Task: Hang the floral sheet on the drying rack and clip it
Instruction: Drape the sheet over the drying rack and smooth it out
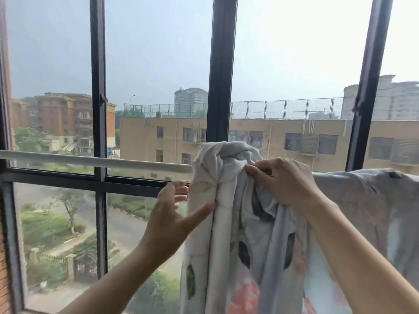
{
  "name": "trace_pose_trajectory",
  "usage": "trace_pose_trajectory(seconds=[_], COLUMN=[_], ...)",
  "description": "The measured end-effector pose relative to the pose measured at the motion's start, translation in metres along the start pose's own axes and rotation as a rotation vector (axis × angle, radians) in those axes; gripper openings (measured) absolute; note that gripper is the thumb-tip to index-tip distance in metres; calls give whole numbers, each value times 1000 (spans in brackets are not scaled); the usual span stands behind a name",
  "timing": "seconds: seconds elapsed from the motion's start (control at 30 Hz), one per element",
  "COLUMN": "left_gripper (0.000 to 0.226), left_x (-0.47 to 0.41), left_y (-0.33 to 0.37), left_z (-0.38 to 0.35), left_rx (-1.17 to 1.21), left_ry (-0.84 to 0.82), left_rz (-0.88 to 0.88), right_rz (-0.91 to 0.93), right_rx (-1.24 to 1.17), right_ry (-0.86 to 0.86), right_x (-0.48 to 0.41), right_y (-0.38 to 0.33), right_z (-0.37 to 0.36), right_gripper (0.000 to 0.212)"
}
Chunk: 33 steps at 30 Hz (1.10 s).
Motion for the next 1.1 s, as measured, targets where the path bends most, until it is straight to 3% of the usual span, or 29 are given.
trace_pose_trajectory(seconds=[0.07, 0.2, 0.37, 0.53, 0.6, 0.67, 0.77, 0.83, 0.9, 0.97, 1.03, 1.1], left_gripper=[69, 62, 5, 10, 5, 14, 15, 31, 50, 58, 56, 50], left_x=[13, 24, 29, 1, -24, -53, -102, -131, -149, -153, -144, -144], left_y=[0, -8, -15, -2, 9, 25, 59, 69, 61, 34, 7, -8], left_z=[-24, -51, -58, -1, 37, 69, 88, 88, 72, 40, 13, 6], left_rx=[92, 97, 252, 282, 245, 163, 4, -32, -118, -287, -436, -519], left_ry=[-128, -131, -161, -58, 33, 103, 101, 99, 9, -208, -404, -416], left_rz=[58, 152, 273, 237, 197, 151, 36, 32, 88, 191, 277, 303], right_rz=[3, 9, 19, 29, 30, 26, -20, -106, -221, -313, -346, -332], right_rx=[-8, -8, -17, -26, -36, -61, -85, -79, -58, 2, 28, -8], right_ry=[1, 11, 15, -7, -18, -19, -19, 20, 92, 150, 145, 95], right_x=[0, 0, -1, -4, -4, -5, -5, -5, -4, -2, -4, -7], right_y=[-1, 2, 7, 9, 9, 8, 17, 36, 63, 83, 91, 90], right_z=[0, 2, 5, 2, 2, 5, 11, 20, 33, 44, 45, 38], right_gripper=[41, 40, 41, 49, 47, 40, 36, 41, 43, 37, 34, 33])
Point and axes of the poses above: each hand's wrist, its own x-axis away from the middle knuckle, its own z-axis out of the back of the hand, y = z × x, the point moved 10 cm from there along -x, towards the middle knuckle, and after that the axes turned 13 degrees about -x, right-handed, at the moved point
